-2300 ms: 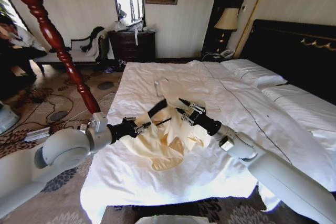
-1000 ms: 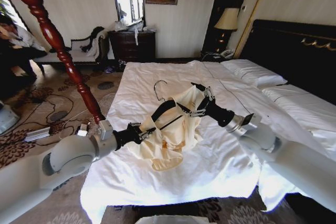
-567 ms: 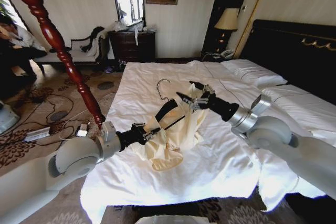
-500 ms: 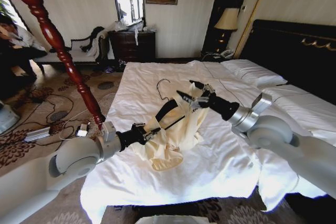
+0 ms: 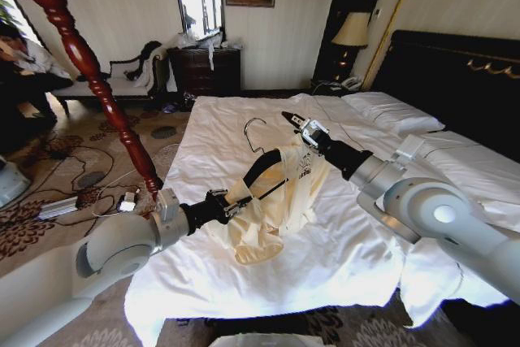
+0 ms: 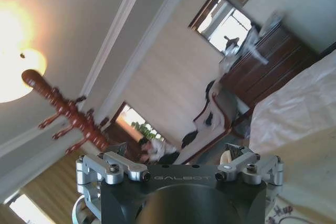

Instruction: Pick up the clothes from the bed and hang them on the clothes hanger.

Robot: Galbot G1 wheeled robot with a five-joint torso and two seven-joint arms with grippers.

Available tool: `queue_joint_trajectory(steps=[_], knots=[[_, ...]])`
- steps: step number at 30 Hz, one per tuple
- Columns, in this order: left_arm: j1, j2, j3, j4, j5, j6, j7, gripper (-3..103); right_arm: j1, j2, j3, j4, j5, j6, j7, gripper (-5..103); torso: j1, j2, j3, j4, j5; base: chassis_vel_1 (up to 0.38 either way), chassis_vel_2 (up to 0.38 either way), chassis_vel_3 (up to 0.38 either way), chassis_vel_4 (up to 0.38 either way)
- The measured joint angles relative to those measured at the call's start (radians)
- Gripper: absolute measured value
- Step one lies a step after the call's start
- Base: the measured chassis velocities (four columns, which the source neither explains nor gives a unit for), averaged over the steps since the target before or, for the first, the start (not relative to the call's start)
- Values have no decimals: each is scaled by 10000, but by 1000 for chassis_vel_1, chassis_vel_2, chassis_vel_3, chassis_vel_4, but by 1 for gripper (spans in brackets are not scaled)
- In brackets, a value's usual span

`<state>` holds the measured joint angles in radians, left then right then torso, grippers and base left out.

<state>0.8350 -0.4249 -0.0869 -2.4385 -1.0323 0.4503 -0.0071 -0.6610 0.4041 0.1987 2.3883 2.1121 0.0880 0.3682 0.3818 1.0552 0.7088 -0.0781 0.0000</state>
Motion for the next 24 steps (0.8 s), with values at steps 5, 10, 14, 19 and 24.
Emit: queue_joint_trajectory(steps=[5, 10, 14, 19, 24], knots=[[155, -147, -138, -107, -46, -166, -28, 20, -259, 84, 376, -296, -970, 647, 445, 100, 1, 0, 0, 1, 0, 0, 0, 0, 0], [300, -270, -227, -196, -98, -319, -30, 20, -282, 151, 606, -496, -1468, 1007, 902, 100, 0, 0, 0, 2, 0, 0, 0, 0, 0], [299, -293, -261, -181, -97, -385, -30, 20, -287, 101, 708, -515, -1643, 918, 1075, 100, 1, 0, 0, 1, 0, 0, 0, 0, 0], [328, -382, -323, -136, -92, -452, -32, 20, -309, 20, 457, -548, -2467, 758, 1050, 100, 0, 0, 0, 2, 0, 0, 0, 0, 0], [467, -594, -356, -47, 38, -504, -31, 20, -262, -27, 291, -596, -3049, 734, 976, 100, 0, 0, 1, 1, 0, 0, 0, 0, 0]])
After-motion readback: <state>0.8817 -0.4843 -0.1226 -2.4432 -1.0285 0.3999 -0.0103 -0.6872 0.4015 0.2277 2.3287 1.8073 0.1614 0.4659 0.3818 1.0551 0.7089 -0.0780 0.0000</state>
